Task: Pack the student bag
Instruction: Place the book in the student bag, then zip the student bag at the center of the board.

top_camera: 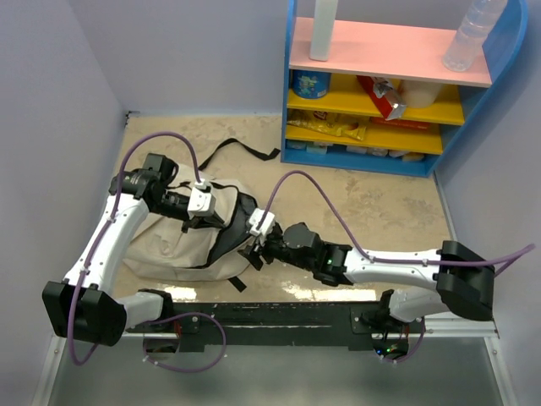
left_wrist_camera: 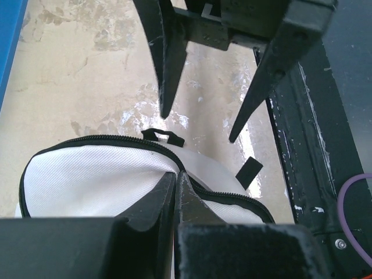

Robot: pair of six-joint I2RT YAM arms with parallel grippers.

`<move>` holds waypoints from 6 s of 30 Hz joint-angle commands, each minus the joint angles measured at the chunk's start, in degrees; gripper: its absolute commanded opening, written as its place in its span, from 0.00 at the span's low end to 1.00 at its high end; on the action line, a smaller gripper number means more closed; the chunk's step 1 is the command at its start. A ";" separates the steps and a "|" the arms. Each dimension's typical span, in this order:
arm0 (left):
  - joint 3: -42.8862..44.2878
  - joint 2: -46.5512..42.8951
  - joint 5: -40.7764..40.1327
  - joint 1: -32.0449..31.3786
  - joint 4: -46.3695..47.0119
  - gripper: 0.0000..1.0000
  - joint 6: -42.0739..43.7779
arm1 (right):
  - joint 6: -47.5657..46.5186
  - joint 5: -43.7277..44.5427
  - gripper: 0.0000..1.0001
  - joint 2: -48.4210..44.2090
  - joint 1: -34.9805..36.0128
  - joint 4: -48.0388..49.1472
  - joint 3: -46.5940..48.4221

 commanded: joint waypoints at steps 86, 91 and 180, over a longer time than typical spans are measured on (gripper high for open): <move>-0.61 -3.44 5.71 -0.50 -2.37 0.02 3.40 | -50.40 -4.17 0.47 19.32 10.52 4.99 9.51; -0.78 -3.36 5.89 -0.50 -2.37 0.02 3.57 | -50.31 -4.08 0.48 21.70 11.75 6.39 10.21; -30.40 -16.19 -21.01 -4.54 19.78 0.60 -6.01 | -6.72 8.49 0.00 6.06 7.98 -16.81 10.13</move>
